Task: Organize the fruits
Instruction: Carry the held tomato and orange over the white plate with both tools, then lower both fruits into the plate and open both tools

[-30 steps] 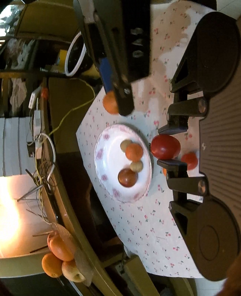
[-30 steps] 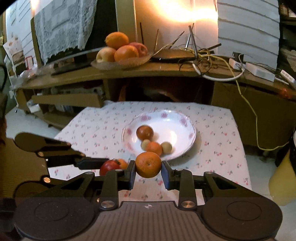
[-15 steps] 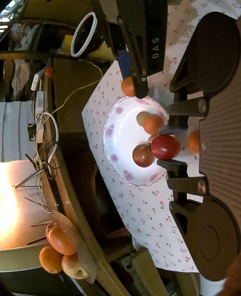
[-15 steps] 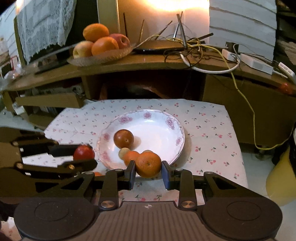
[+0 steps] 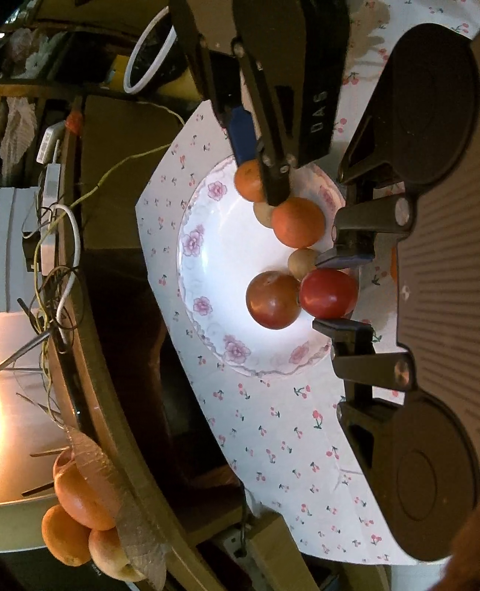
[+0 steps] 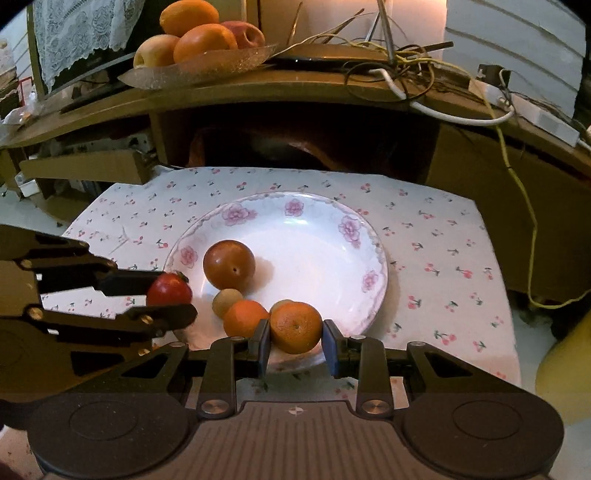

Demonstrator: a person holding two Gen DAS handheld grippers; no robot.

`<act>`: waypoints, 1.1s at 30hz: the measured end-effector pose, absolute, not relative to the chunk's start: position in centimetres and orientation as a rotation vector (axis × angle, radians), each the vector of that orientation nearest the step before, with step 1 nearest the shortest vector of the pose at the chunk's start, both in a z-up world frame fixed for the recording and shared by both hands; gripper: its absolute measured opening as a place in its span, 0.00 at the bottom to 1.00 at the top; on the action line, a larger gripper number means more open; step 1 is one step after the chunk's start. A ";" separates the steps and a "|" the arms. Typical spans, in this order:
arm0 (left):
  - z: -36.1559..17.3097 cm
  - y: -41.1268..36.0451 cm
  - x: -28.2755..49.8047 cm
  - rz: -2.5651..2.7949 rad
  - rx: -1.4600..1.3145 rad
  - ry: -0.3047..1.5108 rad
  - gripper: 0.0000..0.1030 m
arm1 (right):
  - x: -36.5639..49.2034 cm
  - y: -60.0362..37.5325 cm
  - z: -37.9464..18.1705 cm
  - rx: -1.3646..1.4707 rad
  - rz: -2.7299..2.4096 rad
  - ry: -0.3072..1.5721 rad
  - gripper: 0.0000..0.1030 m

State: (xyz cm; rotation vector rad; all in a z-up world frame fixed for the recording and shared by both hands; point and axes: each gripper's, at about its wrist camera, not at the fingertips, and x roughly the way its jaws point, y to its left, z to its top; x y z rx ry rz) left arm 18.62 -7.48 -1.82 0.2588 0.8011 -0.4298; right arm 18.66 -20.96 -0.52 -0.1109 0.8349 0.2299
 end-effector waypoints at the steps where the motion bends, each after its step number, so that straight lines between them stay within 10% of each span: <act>1: -1.9 -7.5 18.8 -0.430 0.257 0.802 0.32 | 18.9 -21.0 -0.6 -0.113 0.227 0.833 0.31; 33: -0.2 -6.3 20.1 -0.403 0.180 0.749 0.39 | 20.9 -20.8 1.0 -0.065 0.229 0.726 0.59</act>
